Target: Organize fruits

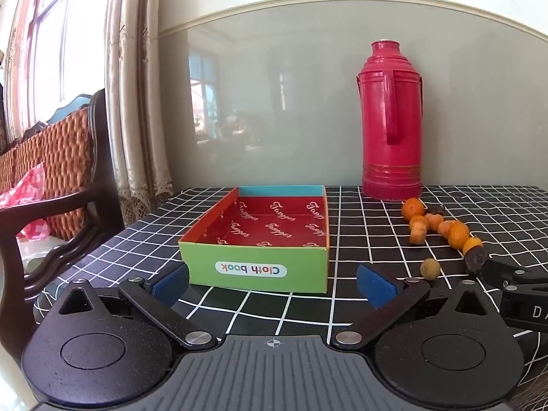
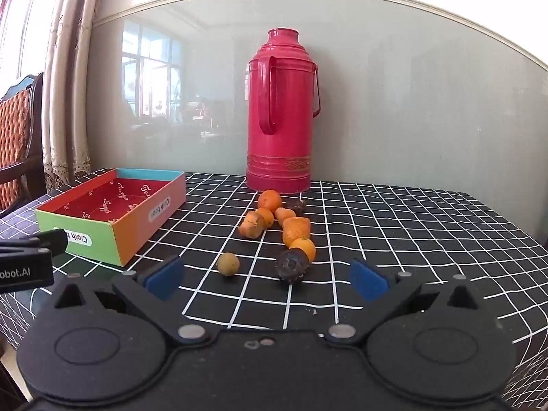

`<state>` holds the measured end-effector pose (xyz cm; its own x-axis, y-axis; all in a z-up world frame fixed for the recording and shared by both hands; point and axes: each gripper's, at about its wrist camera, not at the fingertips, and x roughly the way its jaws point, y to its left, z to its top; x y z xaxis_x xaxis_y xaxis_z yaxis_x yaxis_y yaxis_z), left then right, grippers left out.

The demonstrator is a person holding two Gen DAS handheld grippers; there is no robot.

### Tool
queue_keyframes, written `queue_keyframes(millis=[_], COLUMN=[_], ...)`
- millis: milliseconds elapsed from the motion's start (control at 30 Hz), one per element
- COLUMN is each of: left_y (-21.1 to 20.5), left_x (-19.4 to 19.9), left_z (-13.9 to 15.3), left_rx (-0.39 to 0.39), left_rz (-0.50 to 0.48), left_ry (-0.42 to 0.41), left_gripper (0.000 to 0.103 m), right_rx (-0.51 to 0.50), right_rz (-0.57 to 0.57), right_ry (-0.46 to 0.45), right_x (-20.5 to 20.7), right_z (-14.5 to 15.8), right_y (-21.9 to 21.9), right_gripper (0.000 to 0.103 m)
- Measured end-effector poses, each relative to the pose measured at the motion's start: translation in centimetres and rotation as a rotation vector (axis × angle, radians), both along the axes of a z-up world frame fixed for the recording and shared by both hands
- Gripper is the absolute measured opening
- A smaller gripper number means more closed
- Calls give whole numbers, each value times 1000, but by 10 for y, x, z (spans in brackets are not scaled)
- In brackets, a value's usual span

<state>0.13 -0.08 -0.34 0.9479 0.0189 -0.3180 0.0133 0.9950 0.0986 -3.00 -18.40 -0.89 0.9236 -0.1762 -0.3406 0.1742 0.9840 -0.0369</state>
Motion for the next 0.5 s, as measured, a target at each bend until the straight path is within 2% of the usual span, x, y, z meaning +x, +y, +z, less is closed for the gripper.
queue_keyframes(millis=[500], left_y=[-2], left_x=[0], left_z=[-1], left_rx=[7], left_rz=[1], left_ry=[3], left_gripper=[103], right_rx=[3], right_rz=[-4], right_ry=[9], right_x=[2], right_z=[-2], right_y=[0], right_gripper=[97])
